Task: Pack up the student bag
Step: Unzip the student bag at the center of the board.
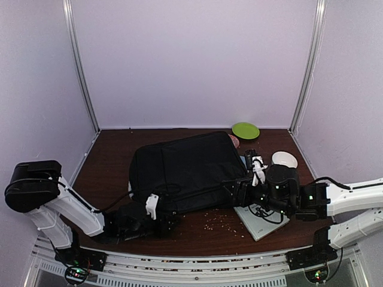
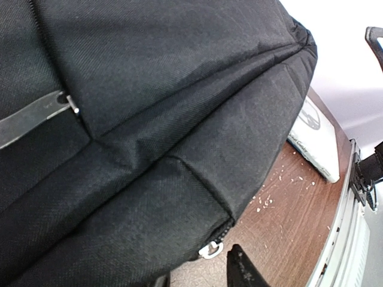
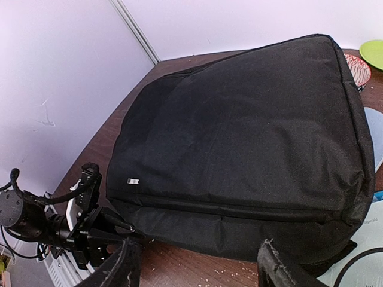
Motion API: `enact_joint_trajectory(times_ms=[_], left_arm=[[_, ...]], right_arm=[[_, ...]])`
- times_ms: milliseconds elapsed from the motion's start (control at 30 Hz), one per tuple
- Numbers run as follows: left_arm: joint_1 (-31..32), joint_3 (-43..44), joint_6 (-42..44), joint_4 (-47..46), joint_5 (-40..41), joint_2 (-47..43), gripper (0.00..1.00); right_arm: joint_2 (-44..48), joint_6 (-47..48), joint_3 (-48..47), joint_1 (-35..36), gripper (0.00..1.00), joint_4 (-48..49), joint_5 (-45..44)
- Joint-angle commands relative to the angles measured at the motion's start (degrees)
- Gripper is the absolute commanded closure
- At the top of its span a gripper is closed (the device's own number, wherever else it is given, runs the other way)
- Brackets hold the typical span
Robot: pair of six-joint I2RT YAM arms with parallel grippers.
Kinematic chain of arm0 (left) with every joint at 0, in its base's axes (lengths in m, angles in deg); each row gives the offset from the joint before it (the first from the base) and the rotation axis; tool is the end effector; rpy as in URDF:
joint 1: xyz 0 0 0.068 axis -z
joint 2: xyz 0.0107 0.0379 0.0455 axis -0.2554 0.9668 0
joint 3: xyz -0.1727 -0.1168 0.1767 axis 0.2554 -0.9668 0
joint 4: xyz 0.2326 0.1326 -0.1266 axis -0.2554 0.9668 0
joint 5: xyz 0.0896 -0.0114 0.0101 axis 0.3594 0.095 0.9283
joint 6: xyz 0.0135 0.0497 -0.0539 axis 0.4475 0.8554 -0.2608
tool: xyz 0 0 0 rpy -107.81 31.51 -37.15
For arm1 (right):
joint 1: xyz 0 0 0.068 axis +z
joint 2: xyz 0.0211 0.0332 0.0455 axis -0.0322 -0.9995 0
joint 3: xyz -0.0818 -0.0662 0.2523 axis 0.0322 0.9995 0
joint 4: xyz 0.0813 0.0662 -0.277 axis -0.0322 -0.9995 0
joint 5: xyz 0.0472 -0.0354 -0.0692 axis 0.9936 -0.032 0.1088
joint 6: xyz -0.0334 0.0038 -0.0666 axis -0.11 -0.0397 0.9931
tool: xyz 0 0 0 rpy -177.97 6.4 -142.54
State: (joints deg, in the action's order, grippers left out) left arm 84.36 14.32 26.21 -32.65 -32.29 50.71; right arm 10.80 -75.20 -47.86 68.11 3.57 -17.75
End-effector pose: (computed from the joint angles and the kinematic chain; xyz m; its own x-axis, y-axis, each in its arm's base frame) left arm 0.1136 -0.2640 0.0641 -0.7171 -0.1131 -0.6877 0.4639 0.6590 -0.5920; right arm 0.1348 0.2655 0.2205 -0.5820 0.0900 -0.8082 -0.5464 0.6928 0.4706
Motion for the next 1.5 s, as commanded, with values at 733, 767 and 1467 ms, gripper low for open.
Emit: enact_joint_trajectory(times_ms=[733, 767, 1467], left_arm=[[-1.5, 1.5, 1.1, -6.9, -1.8, 2.8, 0.83], [-1.5, 1.5, 1.1, -6.9, -1.8, 2.8, 0.84], [-1.6, 1.0, 0.7, -7.6, -2.0, 2.9, 0.98]], right_arm=[[-0.3, 0.2, -1.1, 0.3, 0.34, 0.0, -1.0], [-0.4, 0.3, -1.0, 0.3, 0.34, -0.1, -1.0], [-1.9, -1.2, -0.9, 0.4, 0.34, 0.9, 0.7]])
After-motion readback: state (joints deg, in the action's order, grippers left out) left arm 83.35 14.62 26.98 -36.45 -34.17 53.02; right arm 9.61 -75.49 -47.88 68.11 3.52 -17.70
